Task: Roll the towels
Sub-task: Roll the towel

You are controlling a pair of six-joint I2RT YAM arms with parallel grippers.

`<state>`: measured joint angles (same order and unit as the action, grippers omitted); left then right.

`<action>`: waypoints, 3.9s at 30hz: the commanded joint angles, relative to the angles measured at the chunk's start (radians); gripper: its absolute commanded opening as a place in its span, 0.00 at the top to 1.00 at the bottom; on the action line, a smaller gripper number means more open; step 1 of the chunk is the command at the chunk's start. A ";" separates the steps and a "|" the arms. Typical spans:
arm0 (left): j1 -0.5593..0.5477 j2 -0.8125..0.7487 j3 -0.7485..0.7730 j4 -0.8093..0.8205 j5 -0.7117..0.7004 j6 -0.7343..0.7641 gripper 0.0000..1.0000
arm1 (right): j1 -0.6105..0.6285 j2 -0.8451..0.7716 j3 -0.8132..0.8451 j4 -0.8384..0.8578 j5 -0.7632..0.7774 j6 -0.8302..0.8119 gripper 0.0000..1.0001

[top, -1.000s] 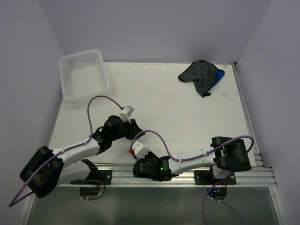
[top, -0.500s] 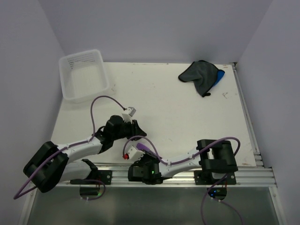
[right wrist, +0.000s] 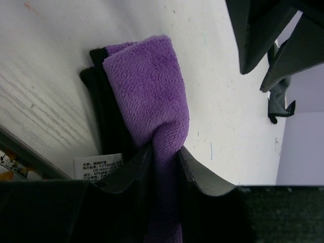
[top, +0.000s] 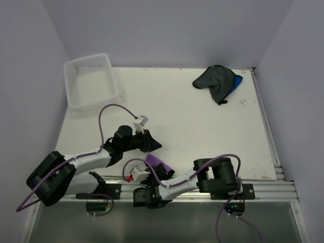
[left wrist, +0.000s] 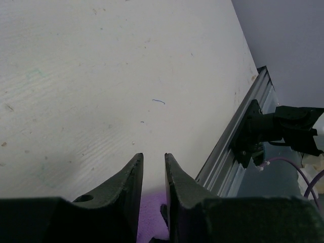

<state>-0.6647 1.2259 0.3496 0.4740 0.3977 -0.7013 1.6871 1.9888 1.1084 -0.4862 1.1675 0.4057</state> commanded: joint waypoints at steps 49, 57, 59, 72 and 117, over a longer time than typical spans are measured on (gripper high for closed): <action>-0.081 0.284 -0.334 0.431 -0.180 -0.256 0.97 | -0.039 -0.668 -0.410 0.337 -0.455 0.144 0.35; -0.082 0.221 -0.342 0.414 -0.215 -0.234 0.98 | -0.244 -0.812 -0.488 0.446 -0.774 0.194 0.36; -0.082 0.198 -0.347 0.410 -0.221 -0.231 0.99 | -0.311 -0.824 -0.513 0.463 -0.875 0.234 0.37; -0.092 0.178 -0.348 0.408 -0.230 -0.218 1.00 | -0.613 -0.641 -0.527 0.558 -1.270 0.243 0.39; -0.092 -0.190 -0.014 -0.247 -0.286 -0.156 0.40 | -0.281 -0.619 -0.466 0.419 -0.642 0.225 1.00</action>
<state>-0.7559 1.0561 0.2832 0.3149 0.1162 -0.8509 1.3788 1.3922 0.5961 0.0410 0.3077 0.6392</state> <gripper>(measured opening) 0.555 0.217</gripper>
